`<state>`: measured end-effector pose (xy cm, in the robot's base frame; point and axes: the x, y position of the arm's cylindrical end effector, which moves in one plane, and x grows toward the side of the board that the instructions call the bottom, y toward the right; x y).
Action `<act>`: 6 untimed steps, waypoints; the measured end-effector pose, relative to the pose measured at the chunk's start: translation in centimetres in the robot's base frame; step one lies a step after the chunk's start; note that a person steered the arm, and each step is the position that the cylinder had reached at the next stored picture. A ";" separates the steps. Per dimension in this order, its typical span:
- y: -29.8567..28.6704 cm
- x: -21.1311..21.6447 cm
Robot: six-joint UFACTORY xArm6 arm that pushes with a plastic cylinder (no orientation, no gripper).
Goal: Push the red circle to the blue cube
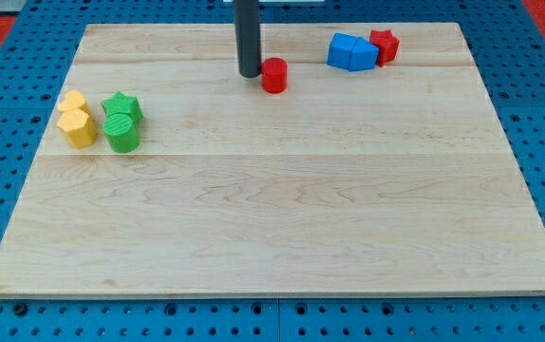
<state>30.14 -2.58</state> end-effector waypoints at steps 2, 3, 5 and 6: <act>1.3 0.7; -0.2 1.7; 3.6 3.1; 5.0 1.5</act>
